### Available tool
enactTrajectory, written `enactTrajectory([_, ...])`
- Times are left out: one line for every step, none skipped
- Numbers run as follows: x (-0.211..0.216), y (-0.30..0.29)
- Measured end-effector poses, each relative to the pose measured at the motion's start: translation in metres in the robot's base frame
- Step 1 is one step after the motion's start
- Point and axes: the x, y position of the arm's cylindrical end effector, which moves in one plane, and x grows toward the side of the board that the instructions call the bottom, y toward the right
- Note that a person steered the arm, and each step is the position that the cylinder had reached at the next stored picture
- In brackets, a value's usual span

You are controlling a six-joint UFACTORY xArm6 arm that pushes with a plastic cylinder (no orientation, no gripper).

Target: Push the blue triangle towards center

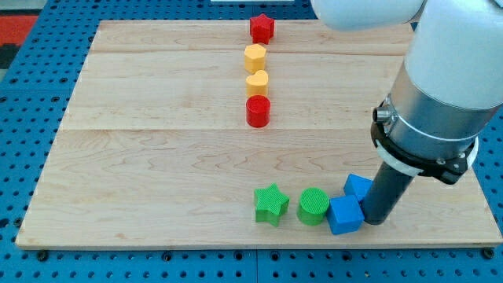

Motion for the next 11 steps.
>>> enactTrajectory([-0.001, -0.022])
enactTrajectory([0.003, 0.022])
enactTrajectory([0.017, -0.010])
enactTrajectory([-0.015, 0.021])
enactTrajectory([-0.029, 0.028])
enactTrajectory([-0.029, -0.039])
enactTrajectory([-0.029, -0.084])
enactTrajectory([-0.035, -0.122])
enactTrajectory([-0.057, -0.143])
enactTrajectory([-0.055, -0.106])
enactTrajectory([-0.073, -0.090])
